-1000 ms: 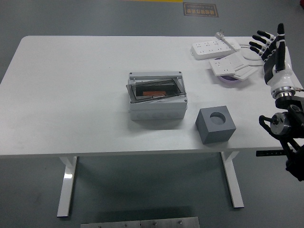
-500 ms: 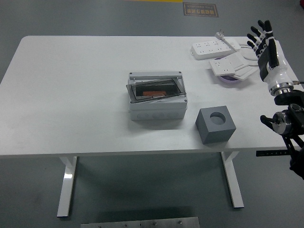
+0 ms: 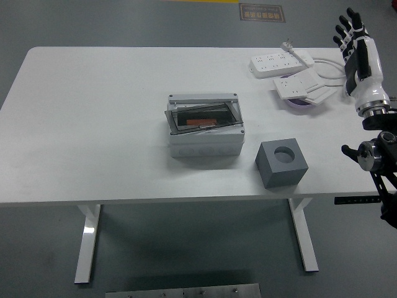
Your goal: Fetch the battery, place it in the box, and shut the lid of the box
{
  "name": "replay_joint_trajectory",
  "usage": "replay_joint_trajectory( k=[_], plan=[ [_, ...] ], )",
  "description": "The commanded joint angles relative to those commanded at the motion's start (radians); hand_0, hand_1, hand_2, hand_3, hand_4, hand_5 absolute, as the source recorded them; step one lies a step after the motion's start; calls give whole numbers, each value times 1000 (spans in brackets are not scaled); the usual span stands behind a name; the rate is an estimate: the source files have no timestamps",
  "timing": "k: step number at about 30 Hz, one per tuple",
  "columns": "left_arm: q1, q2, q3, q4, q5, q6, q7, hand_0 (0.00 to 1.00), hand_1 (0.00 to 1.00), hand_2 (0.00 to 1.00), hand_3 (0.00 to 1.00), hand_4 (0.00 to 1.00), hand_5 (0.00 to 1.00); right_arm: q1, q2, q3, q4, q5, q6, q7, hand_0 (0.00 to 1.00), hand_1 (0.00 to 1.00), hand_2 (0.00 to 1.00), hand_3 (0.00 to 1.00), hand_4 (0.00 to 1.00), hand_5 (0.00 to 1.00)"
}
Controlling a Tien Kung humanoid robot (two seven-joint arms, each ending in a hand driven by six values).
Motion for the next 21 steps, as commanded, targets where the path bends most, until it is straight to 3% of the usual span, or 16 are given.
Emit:
replay_joint_trajectory(
  k=[1,2,8,21],
  plan=[
    [0,0,0,0,0,0,0,450,642,640,670,792,946,-1,0,0,0,2,-1,0,980,981,995,998,998,998],
    [0,-1,0,0,1,1,0,451,642,642,670,791,949,-1,0,-2,0,4,-1,1,867,849,915,998,998,998],
    [0,-3,1,0,-2,5,-3,452,643,642,671,795,960,-3,2,-18,-2,10,8,-10,832,814,900,998,998,998],
    [-2,-4,5,1,-13,15,-6,455,643,642,676,797,968,4,6,-60,-11,5,25,-41,850,839,913,998,998,998]
  ],
)
